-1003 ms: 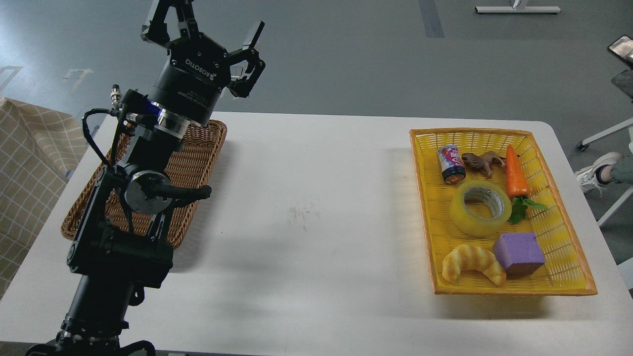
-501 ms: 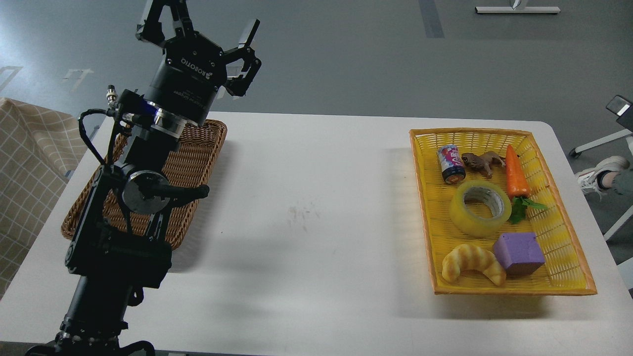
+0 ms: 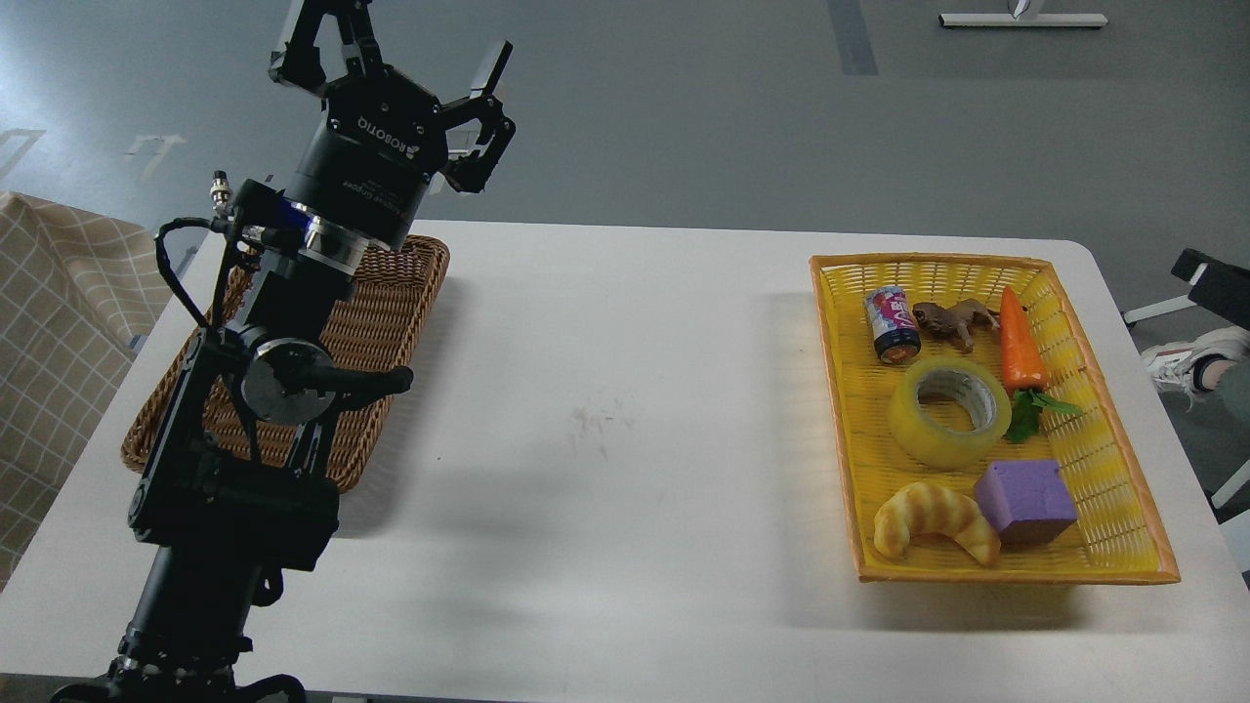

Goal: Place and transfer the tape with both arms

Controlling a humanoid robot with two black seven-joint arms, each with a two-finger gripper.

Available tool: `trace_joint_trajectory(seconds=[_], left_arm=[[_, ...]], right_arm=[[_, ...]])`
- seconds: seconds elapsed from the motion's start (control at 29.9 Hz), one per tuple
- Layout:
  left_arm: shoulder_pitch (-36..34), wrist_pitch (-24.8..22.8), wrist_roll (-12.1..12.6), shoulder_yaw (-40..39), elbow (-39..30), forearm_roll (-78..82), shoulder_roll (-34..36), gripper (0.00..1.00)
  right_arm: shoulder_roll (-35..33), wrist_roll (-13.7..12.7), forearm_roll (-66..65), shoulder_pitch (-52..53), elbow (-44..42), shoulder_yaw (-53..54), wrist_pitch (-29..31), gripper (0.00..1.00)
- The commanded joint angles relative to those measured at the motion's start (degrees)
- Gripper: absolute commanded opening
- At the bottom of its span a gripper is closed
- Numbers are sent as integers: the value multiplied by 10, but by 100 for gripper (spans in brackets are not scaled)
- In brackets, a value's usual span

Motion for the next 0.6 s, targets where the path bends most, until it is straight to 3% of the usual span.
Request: trace_joint_trajectory(seconds=[0.0,0.57], left_arm=[[0,0,0,1,0,1,0,98],[0,9,-2,-1,1,4,0,98]], right_arm=[[-11,0,-1,-1,-6,-16,0,99],[26,-6,-8,49,-45,-153,0,98]])
